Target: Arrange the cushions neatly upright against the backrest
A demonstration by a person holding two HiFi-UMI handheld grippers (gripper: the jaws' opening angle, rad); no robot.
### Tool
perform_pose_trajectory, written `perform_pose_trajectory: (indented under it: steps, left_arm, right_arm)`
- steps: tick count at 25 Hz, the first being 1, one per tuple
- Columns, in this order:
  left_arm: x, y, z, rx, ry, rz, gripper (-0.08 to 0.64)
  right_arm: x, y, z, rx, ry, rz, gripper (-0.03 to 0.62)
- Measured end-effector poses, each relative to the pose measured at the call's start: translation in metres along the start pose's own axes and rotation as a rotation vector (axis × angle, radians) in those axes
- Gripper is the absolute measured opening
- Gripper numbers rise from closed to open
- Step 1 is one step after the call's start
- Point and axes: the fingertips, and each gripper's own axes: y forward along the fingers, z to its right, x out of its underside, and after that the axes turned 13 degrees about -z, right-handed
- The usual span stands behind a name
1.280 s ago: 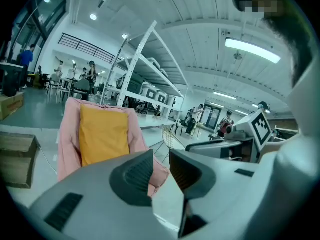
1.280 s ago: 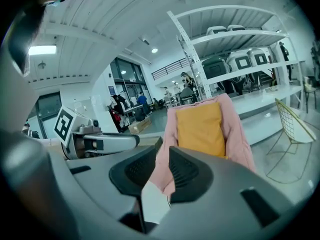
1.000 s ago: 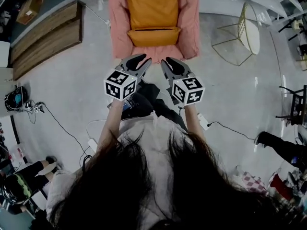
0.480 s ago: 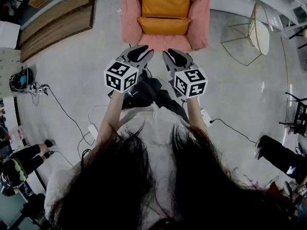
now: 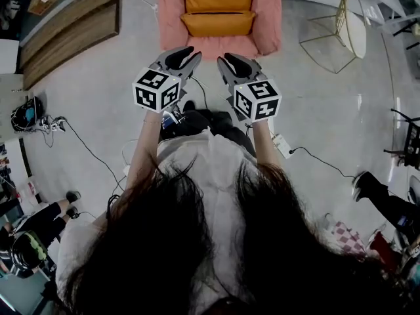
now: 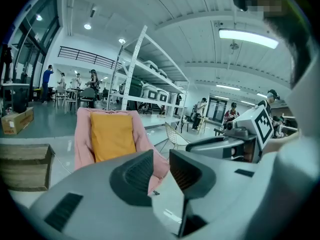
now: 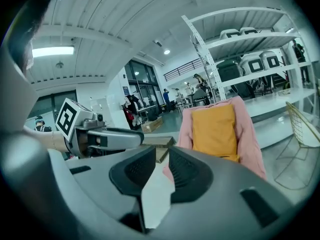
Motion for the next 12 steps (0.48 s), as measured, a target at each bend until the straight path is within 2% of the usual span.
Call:
perform_pose_trajectory:
  steps: [12]
  left_arm:
    - [0.008,-0.008,-0.017,0.026,-0.01,0.002,0.11]
  right_arm:
    - [0.006,0.015,-0.011,0.03,0.009,-0.031,0.091]
